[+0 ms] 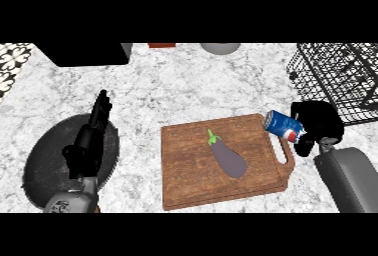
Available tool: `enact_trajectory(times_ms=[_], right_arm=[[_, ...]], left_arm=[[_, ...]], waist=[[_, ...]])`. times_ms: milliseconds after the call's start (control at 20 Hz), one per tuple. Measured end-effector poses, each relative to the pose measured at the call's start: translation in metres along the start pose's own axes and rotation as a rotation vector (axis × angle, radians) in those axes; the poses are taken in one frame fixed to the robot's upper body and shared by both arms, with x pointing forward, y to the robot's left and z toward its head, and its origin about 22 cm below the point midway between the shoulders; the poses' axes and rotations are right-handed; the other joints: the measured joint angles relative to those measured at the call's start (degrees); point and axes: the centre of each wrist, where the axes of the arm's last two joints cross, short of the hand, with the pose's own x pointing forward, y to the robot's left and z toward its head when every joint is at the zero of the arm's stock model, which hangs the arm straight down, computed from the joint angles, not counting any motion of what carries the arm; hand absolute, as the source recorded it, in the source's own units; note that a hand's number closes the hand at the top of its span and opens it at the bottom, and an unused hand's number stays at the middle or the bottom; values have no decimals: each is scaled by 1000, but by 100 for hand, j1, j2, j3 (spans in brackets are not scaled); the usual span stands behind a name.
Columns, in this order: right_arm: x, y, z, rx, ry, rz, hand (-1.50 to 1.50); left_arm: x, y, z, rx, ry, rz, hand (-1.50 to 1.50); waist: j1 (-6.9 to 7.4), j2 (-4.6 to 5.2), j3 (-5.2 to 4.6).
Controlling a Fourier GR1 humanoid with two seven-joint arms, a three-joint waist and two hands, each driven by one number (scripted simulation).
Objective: Pick the can from the cutting board and place it in the tiered basket
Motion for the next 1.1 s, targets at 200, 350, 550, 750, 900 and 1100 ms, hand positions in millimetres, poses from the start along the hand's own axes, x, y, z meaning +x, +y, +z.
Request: enact_trajectory(times_ms=[200, 350, 550, 750, 900, 1100], right_arm=[[-8, -54, 15, -124, 49, -44, 150], [-18, -98, 33, -198, 77, -82, 150], [-37, -154, 68, -274, 142, -118, 150], [-58, -195, 100, -312, 197, -163, 150], [-66, -215, 105, -337, 199, -264, 150], [-78, -234, 103, -352, 185, -393, 150]], left_arm=[[4, 2, -1, -1, 4, 4, 0], [7, 3, 0, -2, 4, 2, 0], [9, 1, 0, -9, 0, 5, 0], [15, -6, -2, -24, -13, 7, 0], [12, -10, -1, -39, -15, 10, 0], [12, -8, -4, -46, -21, 5, 0]], waist=[[-30, -32, -14], [-27, -43, -31], [-3, -51, -69], [91, -29, -81], [158, -10, -85], [209, 5, -86]])
